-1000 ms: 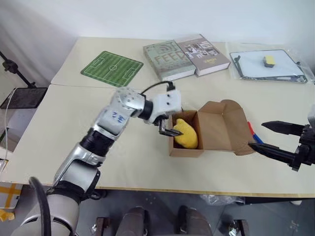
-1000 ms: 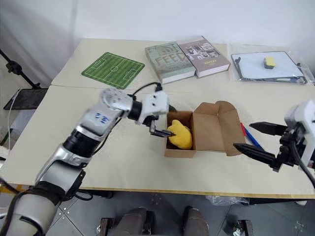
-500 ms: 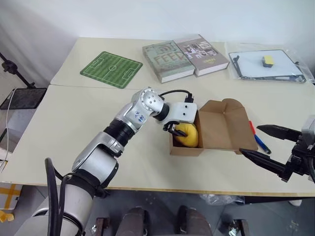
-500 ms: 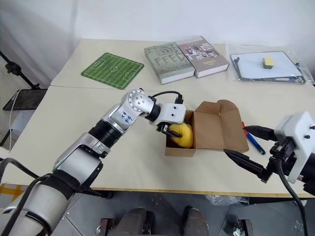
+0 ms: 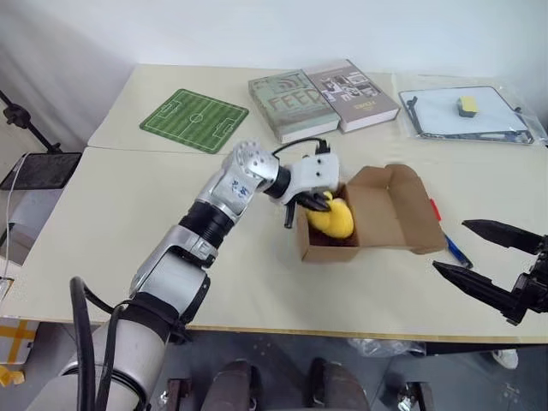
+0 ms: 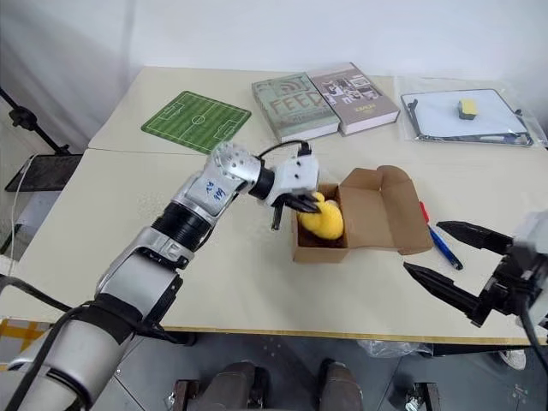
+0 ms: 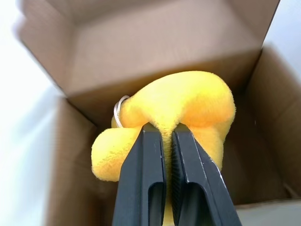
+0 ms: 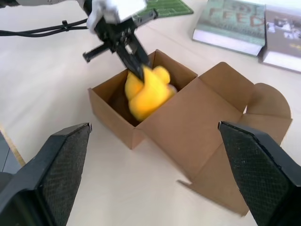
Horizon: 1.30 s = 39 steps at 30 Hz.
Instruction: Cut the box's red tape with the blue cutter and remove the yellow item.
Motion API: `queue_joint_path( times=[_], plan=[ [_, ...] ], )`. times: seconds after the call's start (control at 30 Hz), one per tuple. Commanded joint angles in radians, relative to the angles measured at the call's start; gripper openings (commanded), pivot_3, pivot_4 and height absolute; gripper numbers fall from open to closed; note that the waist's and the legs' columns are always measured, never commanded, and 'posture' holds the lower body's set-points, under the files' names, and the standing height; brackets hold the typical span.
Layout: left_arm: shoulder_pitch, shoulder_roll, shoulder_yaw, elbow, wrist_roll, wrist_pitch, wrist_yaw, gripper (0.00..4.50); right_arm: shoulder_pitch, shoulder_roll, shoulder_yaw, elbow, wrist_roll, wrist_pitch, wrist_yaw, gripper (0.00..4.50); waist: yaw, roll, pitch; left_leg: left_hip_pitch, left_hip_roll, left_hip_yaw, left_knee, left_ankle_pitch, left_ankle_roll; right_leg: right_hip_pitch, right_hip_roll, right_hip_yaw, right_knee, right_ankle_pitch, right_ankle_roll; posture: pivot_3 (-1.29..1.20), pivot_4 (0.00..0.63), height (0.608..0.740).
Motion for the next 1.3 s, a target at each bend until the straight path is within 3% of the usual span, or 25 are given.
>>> queue_joint_path(
  times=[0.03, 0.23, 0.37, 0.6, 0.83, 0.87, 1.03, 1.3],
  plan=[
    [-0.06, -0.016, 0.082, -0.067, -0.046, 0.057, 0.073, 0.02, 0.008, 0.005, -0.013, 0.044, -0.043, -0.074, 0.055, 4.5, -0.001, 0.0, 0.0, 0.0, 0.0, 0.0, 0.0, 0.0, 0.0, 0.0, 0.0, 0.0, 0.0, 0.0, 0.0, 0.0, 0.15, 0.74],
    [-0.062, 0.003, 0.182, -0.172, -0.062, 0.217, 0.214, 0.02, -0.056, -0.052, 0.038, 0.129, -0.073, -0.111, 0.1, 4.5, -0.007, 0.0, 0.0, 0.001, 0.0, 0.001, 0.0, 0.0, 0.0, 0.0, 0.0, 0.001, 0.001, 0.0, 0.0, 0.0, 0.15, 0.74],
    [-0.013, 0.079, 0.228, -0.268, -0.015, 0.386, 0.351, 0.02, -0.13, -0.082, 0.084, 0.236, -0.081, -0.153, 0.184, 4.5, -0.014, 0.0, 0.0, 0.002, 0.001, 0.001, 0.0, 0.0, 0.0, 0.0, 0.001, 0.001, 0.001, 0.0, 0.0, 0.0, 0.15, 0.74],
    [0.247, 0.287, 0.206, -0.54, 0.117, 0.729, 0.473, 0.02, -0.259, -0.174, 0.227, 0.472, -0.175, -0.239, 0.338, 4.5, -0.028, 0.001, 0.001, 0.003, 0.001, 0.002, -0.001, 0.0, 0.0, 0.0, 0.001, 0.002, 0.002, 0.0, 0.0, 0.0, 0.15, 0.74],
    [0.437, 0.387, 0.269, -0.774, 0.125, 0.978, 0.551, 0.02, -0.498, -0.184, 0.356, 0.748, -0.189, -0.301, 0.464, 4.5, -0.022, -0.001, 0.002, 0.002, 0.001, 0.001, 0.001, 0.001, -0.001, 0.001, 0.001, 0.002, 0.002, 0.0, 0.0, 0.0, 0.15, 0.74],
    [0.448, 0.395, 0.277, -0.799, 0.118, 1.0, 0.556, 0.57, -0.521, -0.192, 0.38, 0.778, -0.21, -0.314, 0.485, 4.5, -0.022, -0.001, 0.002, 0.002, 0.001, 0.001, 0.001, 0.001, -0.001, 0.002, 0.001, 0.002, 0.002, 0.0, 0.0, 0.0, 0.15, 0.74],
    [0.484, 0.434, 0.337, -0.909, 0.069, 1.105, 0.555, 2.1, -0.64, -0.202, 0.49, 0.89, -0.278, -0.361, 0.552, 4.5, -0.028, 0.0, 0.002, 0.003, 0.001, 0.0, 0.0, 0.001, -0.002, 0.002, 0.001, 0.002, 0.002, 0.0, 0.0, 0.0, 0.15, 0.74],
    [0.498, 0.499, 0.468, -1.069, -0.114, 1.198, 0.453, 4.46, -0.695, -0.196, 0.524, 0.94, -0.306, -0.38, 0.582, 4.5, -0.029, 0.0, 0.003, 0.002, 0.001, 0.0, 0.001, 0.001, -0.003, 0.002, 0.001, 0.002, 0.002, 0.0, 0.0, 0.0, 0.15, 0.74]
  ],
)
